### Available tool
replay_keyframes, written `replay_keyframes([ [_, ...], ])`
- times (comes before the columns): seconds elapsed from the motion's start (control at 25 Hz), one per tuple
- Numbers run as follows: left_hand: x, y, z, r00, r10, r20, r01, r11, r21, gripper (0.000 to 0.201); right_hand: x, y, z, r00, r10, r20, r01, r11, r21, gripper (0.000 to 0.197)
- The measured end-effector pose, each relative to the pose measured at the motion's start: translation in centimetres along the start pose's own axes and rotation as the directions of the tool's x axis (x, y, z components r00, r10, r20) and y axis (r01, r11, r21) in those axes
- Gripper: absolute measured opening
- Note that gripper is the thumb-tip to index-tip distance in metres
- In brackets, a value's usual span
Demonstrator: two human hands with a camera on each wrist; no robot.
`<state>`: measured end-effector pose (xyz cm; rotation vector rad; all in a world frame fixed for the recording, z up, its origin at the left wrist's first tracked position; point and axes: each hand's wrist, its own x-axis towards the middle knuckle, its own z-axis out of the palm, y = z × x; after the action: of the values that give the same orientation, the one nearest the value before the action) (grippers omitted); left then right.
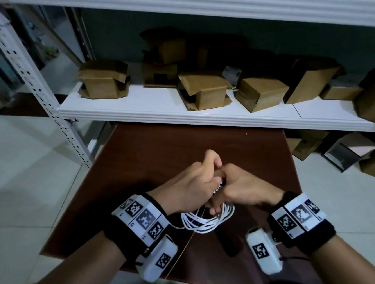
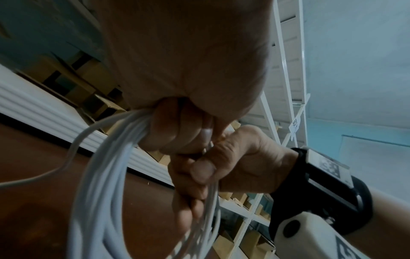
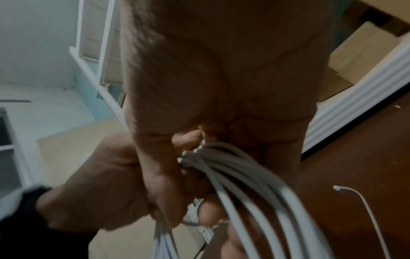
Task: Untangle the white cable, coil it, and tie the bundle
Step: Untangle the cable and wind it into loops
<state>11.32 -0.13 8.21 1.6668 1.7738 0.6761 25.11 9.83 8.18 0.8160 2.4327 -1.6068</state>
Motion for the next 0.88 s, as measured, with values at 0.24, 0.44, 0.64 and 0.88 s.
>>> replay_keyframes([
  [0.24, 0.2, -0.8, 0.8, 0.999, 0.035, 0.002, -0.035, 0.999, -0.036, 0.014, 0.4, -0.6, 1.3, 0.991, 0.070, -0.118, -0.097, 0.965, -0.242, 0.014],
  [0.44, 0.7, -1.4, -0.3, 0.993, -0.072, -0.097, 0.015, 0.872, -0.489, 0.030, 1.0, -0.9, 1.4, 0.968, 0.008, -0.250, -0.023, 0.998, -0.056, 0.018],
  [0.64, 0.7, -1.6, -1.8, 0.997, -0.029, -0.075, -0.052, 0.486, -0.873, 0.038, 0.0, -2.1, 0.0, 0.907, 0.031, -0.420, 0.140, 0.918, 0.371, 0.030],
  [0.88, 1.4, -1.0, -0.4, 0.995, -0.055, -0.080, -0.074, 0.112, -0.991, 0.039, 0.0, -2.1, -0.5, 0.851, 0.151, -0.503, 0.304, 0.639, 0.706, 0.042],
])
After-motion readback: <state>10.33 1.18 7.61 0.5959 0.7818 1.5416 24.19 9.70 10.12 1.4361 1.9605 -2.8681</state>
